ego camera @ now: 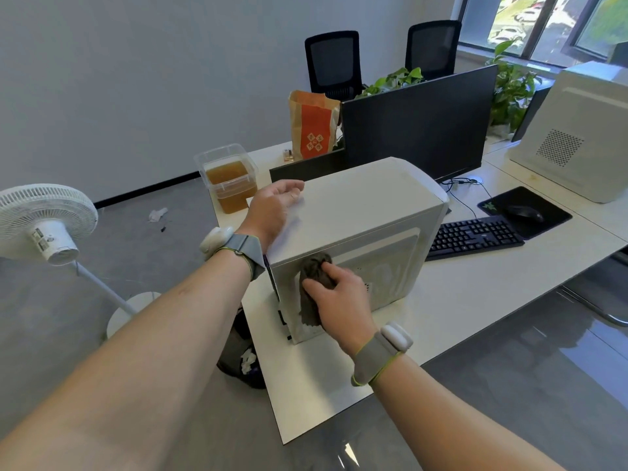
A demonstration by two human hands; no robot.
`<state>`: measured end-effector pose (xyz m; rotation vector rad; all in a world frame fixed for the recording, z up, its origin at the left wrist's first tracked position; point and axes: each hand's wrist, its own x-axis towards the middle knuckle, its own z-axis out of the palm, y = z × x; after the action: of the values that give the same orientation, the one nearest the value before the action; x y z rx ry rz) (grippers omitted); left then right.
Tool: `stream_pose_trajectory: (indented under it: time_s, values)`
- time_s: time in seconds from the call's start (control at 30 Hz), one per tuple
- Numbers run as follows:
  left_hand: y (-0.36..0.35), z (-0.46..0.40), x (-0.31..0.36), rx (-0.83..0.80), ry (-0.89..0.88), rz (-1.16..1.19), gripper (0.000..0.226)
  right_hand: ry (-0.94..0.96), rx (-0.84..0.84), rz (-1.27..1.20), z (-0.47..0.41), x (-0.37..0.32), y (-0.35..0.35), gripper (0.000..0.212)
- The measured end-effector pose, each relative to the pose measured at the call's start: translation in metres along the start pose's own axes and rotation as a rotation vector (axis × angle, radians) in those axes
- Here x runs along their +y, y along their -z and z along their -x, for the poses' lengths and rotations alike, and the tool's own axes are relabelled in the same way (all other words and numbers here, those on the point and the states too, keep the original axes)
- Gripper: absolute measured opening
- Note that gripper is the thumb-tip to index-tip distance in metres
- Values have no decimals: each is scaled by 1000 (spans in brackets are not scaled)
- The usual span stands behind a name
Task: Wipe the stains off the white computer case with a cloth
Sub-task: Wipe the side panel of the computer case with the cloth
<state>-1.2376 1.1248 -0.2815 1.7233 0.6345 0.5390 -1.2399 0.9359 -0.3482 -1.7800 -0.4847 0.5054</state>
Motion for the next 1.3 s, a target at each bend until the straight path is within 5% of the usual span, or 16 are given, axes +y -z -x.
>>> stream_pose_trajectory:
  time_s: [0.13, 0.3, 0.47, 0.6, 0.73, 0.87, 0.97, 1.13, 1.3]
  values:
    - [3, -2, -6, 92, -17, 189, 29, -13, 242, -93, -3, -8, -2, 55]
    - [-1, 2, -2, 108, -14, 296, 29, 6, -175, 50, 13, -9, -31, 37]
    - [-2, -1, 1, 174, -23, 335, 22, 156, 235, -71, 11, -11, -34, 30]
    - [-2, 1, -2, 184, -10, 333, 23, 229, 14, 171, 10, 1, -35, 25]
    - [-3, 2, 3, 192, -26, 333, 16, 345, 194, 79, 9, -1, -28, 32]
    - [-5, 3, 2, 181, -28, 316, 19, 497, 130, 250, 3, -5, -22, 41]
    - [-5, 3, 1, 190, -22, 319, 18, 479, 70, 233, -6, -15, -7, 40]
    - [-5, 0, -1, 191, -16, 305, 19, 441, 288, 357, -29, -38, 10, 40]
    - [-4, -1, -5, 176, -20, 320, 21, 676, -79, 661, -18, -45, -9, 36]
